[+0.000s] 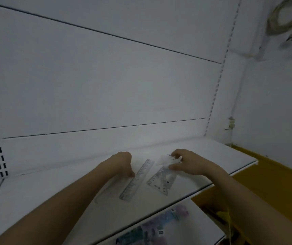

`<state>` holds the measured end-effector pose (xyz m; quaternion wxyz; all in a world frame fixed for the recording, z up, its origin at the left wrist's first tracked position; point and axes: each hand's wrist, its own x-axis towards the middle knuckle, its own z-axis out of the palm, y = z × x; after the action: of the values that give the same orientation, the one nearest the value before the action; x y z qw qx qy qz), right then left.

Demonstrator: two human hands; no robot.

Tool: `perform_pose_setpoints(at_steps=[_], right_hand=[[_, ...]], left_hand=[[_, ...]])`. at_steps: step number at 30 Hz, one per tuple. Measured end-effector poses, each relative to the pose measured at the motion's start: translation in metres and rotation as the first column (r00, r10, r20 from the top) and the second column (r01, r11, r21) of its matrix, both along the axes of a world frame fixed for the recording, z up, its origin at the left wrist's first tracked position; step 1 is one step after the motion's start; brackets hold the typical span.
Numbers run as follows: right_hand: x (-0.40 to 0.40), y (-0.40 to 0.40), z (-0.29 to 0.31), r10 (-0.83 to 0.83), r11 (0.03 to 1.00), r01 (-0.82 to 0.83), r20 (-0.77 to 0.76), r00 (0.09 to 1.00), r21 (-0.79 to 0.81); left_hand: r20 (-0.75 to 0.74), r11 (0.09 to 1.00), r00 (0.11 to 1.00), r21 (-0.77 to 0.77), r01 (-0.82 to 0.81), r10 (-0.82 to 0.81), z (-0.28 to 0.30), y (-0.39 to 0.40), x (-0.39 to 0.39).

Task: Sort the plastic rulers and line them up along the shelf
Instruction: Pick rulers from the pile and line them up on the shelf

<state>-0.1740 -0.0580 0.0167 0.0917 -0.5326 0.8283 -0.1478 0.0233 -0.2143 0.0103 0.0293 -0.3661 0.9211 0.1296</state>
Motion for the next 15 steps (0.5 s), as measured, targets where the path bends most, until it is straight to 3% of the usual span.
perform_pose_setpoints(at_steps=[5, 9, 15], right_hand=[[-0.041, -0.035, 0.001, 0.192, 0.972, -0.190, -0.001, 0.981, 0.141], [-0.063, -0.048, -0.007, 0.287, 0.944, -0.285, 0.012, 0.958, 0.165], [-0.084, -0.056, -0.017, 0.361, 0.930, -0.366, 0.146, 0.921, 0.008]], left_hand=[[0.011, 0.988, 0.989, -0.042, -0.146, 0.147, -0.003, 0.000, -0.006], [0.014, 0.971, 0.971, -0.020, -0.240, 0.240, -0.001, 0.006, -0.009], [-0.003, 0.921, 0.924, 0.090, -0.379, 0.381, 0.005, 0.021, -0.015]])
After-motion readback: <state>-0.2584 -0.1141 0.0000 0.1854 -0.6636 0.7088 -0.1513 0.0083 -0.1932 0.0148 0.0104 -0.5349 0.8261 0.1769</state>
